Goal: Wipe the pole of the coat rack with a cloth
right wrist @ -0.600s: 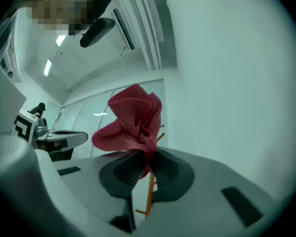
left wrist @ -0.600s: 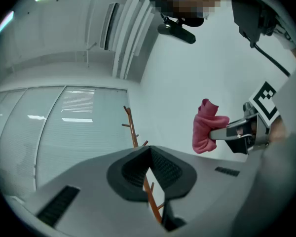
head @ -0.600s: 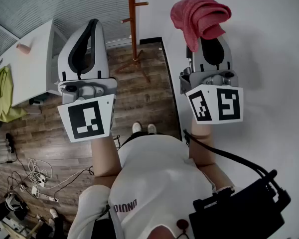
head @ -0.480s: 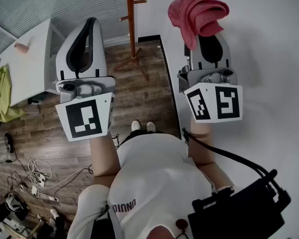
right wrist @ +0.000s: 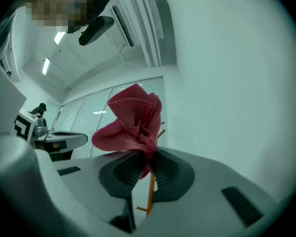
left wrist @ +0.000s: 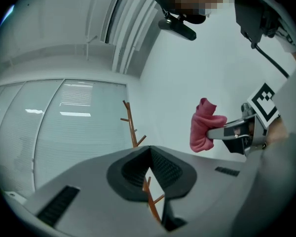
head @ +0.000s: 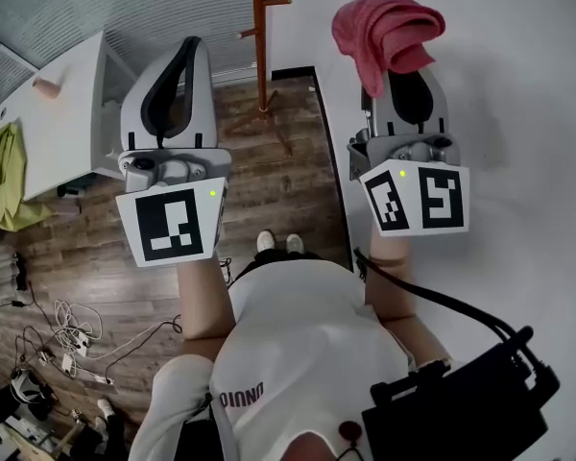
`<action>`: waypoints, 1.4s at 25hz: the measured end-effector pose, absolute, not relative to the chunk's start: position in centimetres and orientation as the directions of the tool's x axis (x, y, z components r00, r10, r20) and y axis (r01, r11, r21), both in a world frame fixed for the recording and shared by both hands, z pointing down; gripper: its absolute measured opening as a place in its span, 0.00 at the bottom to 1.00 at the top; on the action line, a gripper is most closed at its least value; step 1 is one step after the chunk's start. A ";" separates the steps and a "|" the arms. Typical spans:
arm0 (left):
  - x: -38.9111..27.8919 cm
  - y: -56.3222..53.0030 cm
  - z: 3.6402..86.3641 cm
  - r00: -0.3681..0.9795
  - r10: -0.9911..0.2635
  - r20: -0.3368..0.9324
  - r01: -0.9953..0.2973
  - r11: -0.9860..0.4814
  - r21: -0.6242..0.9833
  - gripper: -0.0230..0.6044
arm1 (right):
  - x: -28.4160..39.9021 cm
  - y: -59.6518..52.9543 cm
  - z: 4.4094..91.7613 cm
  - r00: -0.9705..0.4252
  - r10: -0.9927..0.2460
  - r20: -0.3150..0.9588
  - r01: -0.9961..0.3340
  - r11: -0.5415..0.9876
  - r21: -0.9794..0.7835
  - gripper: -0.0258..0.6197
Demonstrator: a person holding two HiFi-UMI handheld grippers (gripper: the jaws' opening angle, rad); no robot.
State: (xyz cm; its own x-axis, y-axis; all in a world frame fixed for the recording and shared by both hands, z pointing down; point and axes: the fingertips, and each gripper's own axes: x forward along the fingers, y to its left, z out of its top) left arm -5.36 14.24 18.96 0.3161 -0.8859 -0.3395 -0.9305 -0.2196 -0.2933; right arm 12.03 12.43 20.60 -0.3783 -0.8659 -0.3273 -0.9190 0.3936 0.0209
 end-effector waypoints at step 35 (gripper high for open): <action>-8.0 -2.7 17.8 0.186 -0.905 -0.384 -0.977 -0.128 -0.170 0.06 | 9.6 -5.8 16.1 -0.439 -0.807 -0.395 -0.894 0.434 0.106 0.11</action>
State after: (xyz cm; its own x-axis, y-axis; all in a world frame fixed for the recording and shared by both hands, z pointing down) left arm -8.00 -2.66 17.78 0.1856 -0.9045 -0.3840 -0.9771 -0.1284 -0.1699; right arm 9.64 -5.84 16.06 -0.4388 -0.8070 -0.3954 -0.8945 0.4343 0.1061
